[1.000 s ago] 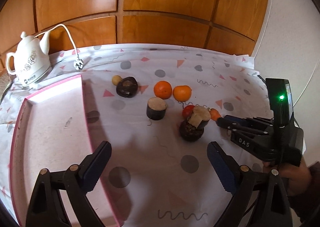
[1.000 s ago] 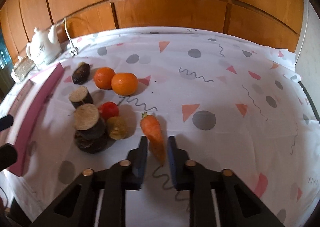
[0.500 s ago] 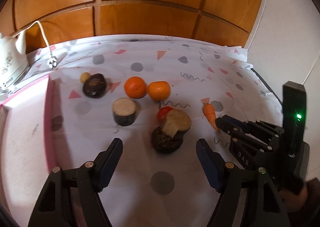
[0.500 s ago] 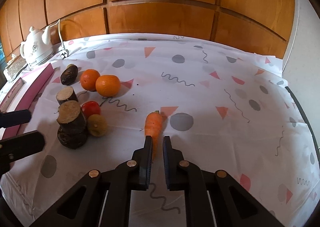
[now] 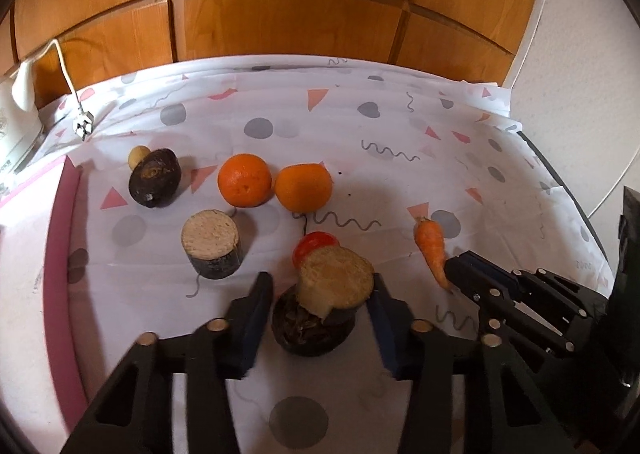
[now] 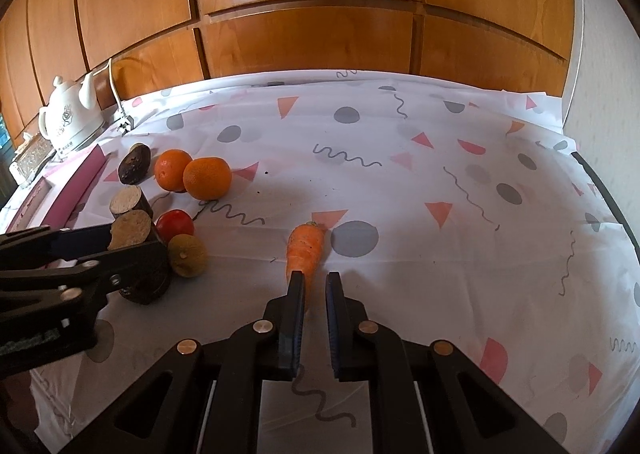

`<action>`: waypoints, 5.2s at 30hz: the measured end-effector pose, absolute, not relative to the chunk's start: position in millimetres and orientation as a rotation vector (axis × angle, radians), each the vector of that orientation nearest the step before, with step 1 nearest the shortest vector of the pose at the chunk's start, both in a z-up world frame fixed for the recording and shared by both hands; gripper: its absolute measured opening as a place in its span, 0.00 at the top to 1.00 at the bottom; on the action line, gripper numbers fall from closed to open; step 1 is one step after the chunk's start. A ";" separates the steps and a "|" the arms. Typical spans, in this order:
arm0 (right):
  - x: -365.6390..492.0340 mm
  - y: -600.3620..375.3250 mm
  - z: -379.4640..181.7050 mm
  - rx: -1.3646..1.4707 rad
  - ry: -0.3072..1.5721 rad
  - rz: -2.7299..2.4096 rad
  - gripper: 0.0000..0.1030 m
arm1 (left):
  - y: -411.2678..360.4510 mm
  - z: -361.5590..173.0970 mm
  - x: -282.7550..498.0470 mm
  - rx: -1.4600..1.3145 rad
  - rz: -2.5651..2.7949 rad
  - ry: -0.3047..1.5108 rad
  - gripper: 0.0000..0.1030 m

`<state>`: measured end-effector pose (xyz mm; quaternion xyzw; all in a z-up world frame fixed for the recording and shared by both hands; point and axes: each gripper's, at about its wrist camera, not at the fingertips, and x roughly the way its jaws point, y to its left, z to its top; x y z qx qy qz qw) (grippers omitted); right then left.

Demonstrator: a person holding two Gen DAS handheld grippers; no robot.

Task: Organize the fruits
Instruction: 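Grasp the wooden log slice with the left tool while the right tool grasps the carrot, then lift the log slice with the left tool while the right tool lifts the carrot, then release the log slice into the tray with the left tool while the right tool releases the carrot, then move both open tools back to the produce pile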

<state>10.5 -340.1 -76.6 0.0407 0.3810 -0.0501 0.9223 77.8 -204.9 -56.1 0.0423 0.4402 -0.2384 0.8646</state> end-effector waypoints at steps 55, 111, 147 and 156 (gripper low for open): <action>4.1 -315.3 -59.8 0.139 0.890 -0.056 0.91 | -81.5 -12.3 44.3 -0.076 -0.354 0.789 0.66; 68.1 -91.9 -23.5 0.153 0.909 0.512 0.69 | 82.8 -17.6 40.8 -0.202 0.095 0.753 0.37; 9.3 -245.9 -34.5 0.146 0.808 0.014 0.69 | -2.7 -10.1 33.3 -0.053 -0.113 0.765 0.37; 1.2 -289.2 -50.2 0.189 0.848 -0.104 0.69 | -37.4 -8.6 35.4 -0.011 -0.236 0.772 0.37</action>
